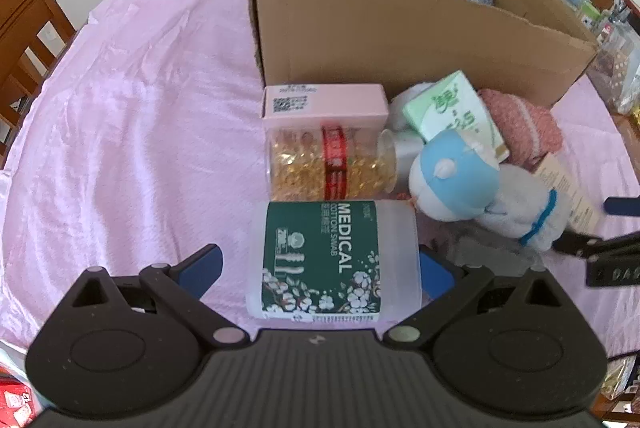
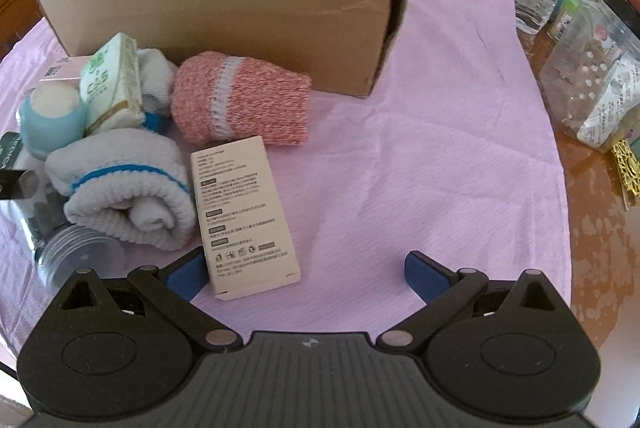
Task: Organize objects
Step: 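Reach left tool to the green MEDICAL swab bottle while right tool reaches the beige paper box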
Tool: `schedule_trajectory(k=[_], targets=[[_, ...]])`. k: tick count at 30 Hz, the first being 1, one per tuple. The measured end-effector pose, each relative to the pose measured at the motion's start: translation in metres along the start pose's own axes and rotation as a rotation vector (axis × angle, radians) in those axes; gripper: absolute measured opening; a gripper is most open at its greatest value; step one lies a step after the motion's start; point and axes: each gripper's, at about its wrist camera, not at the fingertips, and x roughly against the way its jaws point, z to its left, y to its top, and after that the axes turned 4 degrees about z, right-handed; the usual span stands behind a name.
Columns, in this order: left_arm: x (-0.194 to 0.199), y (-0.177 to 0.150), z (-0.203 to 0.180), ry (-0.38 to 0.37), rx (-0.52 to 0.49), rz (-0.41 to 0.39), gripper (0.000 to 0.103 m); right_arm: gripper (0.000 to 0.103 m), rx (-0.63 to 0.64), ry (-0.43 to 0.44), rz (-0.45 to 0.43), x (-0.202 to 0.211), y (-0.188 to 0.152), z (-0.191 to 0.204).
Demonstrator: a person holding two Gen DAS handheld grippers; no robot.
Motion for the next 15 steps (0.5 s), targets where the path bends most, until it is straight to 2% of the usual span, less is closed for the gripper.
schedule_trajectory(k=[15], targets=[[-0.004, -0.005, 0.023, 0.059, 0.008, 0.025, 0.100, 0.103, -0.115, -0.078, 0.023, 0.002, -0.004, -0.053]])
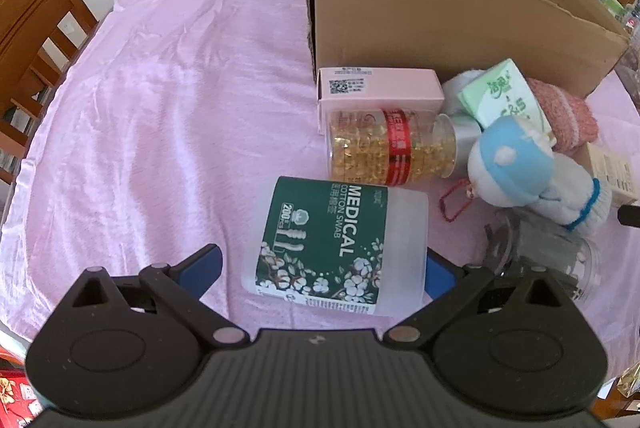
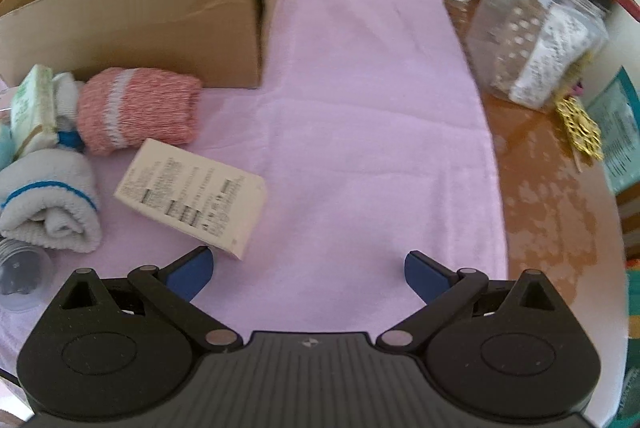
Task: Organize objects
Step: 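Reach left tool to the green MEDICAL swab bottle while right tool reaches the beige paper box, then grasp the swab bottle with left tool while right tool grasps the beige paper card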
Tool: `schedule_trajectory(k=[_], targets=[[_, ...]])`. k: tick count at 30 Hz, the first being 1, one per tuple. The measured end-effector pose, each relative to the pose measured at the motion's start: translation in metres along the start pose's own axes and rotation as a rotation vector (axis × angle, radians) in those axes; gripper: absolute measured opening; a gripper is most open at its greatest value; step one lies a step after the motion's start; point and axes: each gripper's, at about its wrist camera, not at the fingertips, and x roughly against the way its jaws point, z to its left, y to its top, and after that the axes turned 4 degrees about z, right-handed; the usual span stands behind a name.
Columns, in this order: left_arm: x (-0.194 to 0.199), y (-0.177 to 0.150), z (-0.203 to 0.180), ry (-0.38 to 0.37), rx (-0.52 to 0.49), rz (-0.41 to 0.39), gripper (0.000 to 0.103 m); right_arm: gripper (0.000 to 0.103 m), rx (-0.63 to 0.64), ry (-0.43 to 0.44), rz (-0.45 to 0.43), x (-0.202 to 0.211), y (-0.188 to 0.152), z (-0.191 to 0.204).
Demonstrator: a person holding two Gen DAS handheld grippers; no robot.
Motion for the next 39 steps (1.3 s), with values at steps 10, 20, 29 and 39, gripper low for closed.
schedule_trajectory(k=[10, 20, 29, 39], targets=[[-0.010, 0.004, -0.002, -0.003, -0.043, 0.001, 0.100, 0.103, -0.035, 0.182, 0.000, 0.001, 0.017, 0.025], [-0.011, 0.006, 0.006, 0.014, -0.046, -0.007, 0.100, 0.103, -0.029, 0.082, 0.009, -0.010, 0.032, 0.047], [-0.012, 0.013, 0.000, 0.002, -0.079, -0.016, 0.097, 0.103, -0.047, 0.048, 0.018, -0.015, 0.037, 0.043], [-0.014, 0.018, 0.005, -0.037, -0.077, 0.003, 0.083, 0.088, -0.025, 0.028, 0.036, -0.009, 0.037, 0.048]])
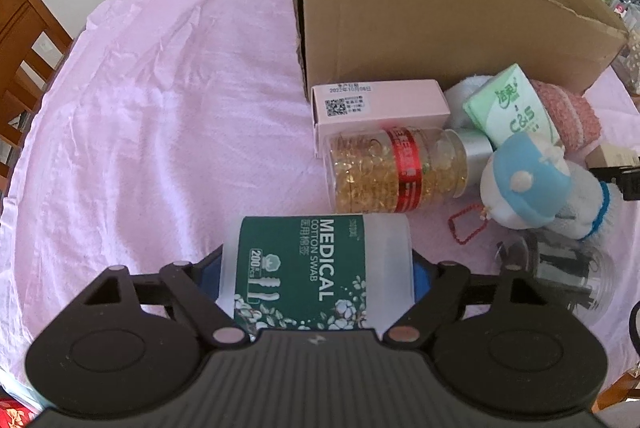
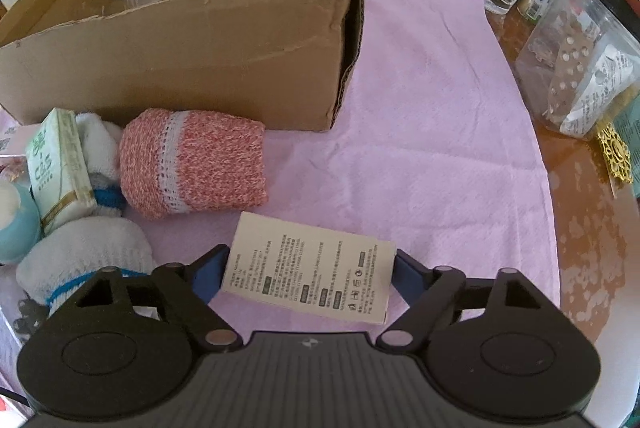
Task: Organize objects
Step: 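Grasp the swab bottle with left tool while right tool grasps the beige paper card, then carry the swab bottle into the box and open left tool while right tool carries the card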
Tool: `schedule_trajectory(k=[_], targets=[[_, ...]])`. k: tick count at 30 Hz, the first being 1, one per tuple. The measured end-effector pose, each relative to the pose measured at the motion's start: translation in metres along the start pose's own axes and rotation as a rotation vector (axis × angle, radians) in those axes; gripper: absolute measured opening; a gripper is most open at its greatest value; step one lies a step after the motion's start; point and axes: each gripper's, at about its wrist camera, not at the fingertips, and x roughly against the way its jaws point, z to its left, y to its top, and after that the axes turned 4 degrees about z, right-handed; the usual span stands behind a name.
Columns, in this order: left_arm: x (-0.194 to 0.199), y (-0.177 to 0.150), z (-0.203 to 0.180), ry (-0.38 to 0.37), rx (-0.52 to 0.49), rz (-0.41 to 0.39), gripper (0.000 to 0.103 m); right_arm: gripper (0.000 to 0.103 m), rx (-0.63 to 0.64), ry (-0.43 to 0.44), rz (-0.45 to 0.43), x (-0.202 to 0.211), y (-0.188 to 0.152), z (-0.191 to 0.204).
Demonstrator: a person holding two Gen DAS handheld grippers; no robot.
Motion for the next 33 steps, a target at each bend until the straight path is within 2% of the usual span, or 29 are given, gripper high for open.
schedule_trajectory(k=[10, 16, 25, 33], targets=[[0.011, 0.001, 0.002, -0.017, -0.041, 0.013, 0.083, 0.088, 0.065, 0.016, -0.011, 0.015, 0.001, 0.003], [0.040, 0.010, 0.003, -0.033, -0.102, 0.002, 0.083, 0.088, 0.132, 0.046, -0.038, 0.038, 0.003, 0.007], [0.099, 0.047, -0.009, -0.072, -0.204, -0.088, 0.083, 0.088, 0.259, 0.124, -0.095, 0.089, 0.018, 0.016], [0.113, 0.095, -0.023, -0.078, -0.222, -0.169, 0.083, 0.088, 0.332, 0.152, -0.172, 0.121, 0.042, 0.031]])
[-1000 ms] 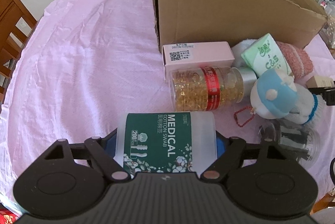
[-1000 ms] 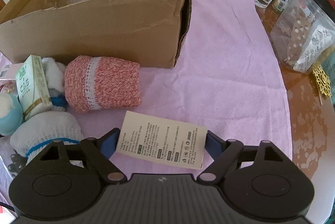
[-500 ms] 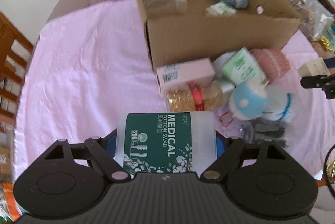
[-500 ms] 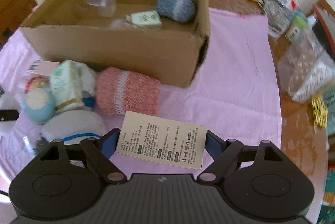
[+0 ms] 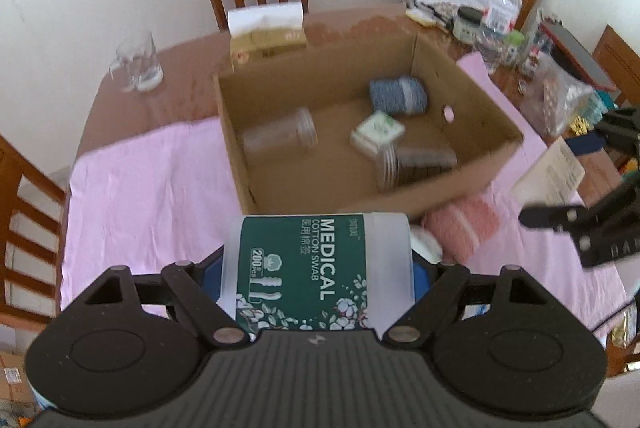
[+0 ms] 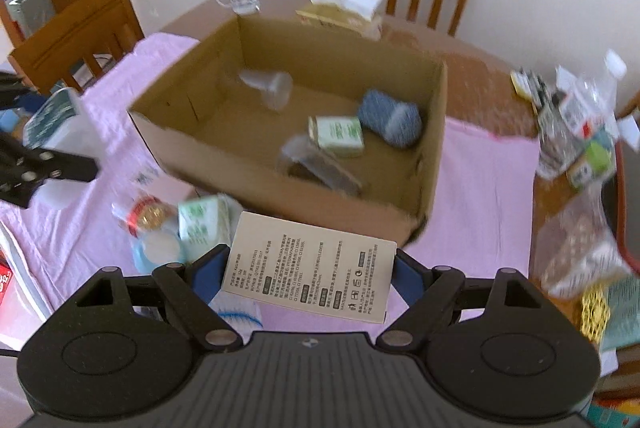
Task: Organize objects
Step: 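Carry the swab bottle into the box and open left tool while right tool carries the card, then lower the beige paper card into the box and open the right tool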
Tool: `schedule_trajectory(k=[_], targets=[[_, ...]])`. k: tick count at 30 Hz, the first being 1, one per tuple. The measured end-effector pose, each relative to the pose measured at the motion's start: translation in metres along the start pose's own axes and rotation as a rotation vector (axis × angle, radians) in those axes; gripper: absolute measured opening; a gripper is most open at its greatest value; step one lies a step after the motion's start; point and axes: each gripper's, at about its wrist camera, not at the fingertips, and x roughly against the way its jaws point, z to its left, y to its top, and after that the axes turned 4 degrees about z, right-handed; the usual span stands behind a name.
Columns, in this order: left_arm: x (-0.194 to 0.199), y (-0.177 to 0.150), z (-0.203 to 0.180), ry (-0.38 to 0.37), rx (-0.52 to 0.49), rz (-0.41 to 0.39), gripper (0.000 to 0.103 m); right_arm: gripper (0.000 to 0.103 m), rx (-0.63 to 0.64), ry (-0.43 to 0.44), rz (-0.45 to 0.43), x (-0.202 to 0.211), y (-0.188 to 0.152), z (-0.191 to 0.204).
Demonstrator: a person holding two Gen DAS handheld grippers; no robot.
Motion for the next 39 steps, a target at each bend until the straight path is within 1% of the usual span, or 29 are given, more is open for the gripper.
schedule_trajectory(k=[6, 11, 13, 14, 15, 16, 20, 27, 39], targets=[[-0.011, 0.035, 0.004, 0.008, 0.009, -0.037, 0.083, 0.088, 0.034, -0.002, -0.058, 0.010, 0.023, 0.005], [-0.026, 0.051, 0.011, 0.004, 0.054, -0.042, 0.083, 0.088, 0.036, -0.003, -0.083, 0.011, 0.036, 0.003], [-0.032, 0.056, 0.013, -0.005, 0.071, -0.053, 0.088, 0.088, 0.038, -0.005, -0.084, 0.010, 0.041, 0.002], [-0.035, 0.058, 0.014, -0.002, 0.082, -0.049, 0.095, 0.088, 0.039, -0.005, -0.085, 0.009, 0.042, 0.002], [-0.037, 0.059, 0.015, 0.006, 0.092, -0.050, 0.097, 0.088, 0.040, -0.005, -0.084, 0.008, 0.043, 0.002], [-0.038, 0.059, 0.017, 0.012, 0.097, -0.054, 0.097, 0.088, 0.041, -0.006, -0.082, 0.006, 0.044, 0.002], [-0.044, 0.057, 0.021, 0.015, 0.095, -0.040, 0.097, 0.088, 0.045, -0.006, -0.073, 0.001, 0.049, 0.001], [-0.047, 0.042, 0.029, 0.035, 0.108, -0.032, 0.097, 0.088, 0.050, 0.000, -0.059, -0.012, 0.060, 0.000], [-0.034, 0.006, 0.047, 0.068, 0.173, -0.032, 0.098, 0.088, 0.100, 0.038, -0.047, -0.031, 0.085, 0.018]])
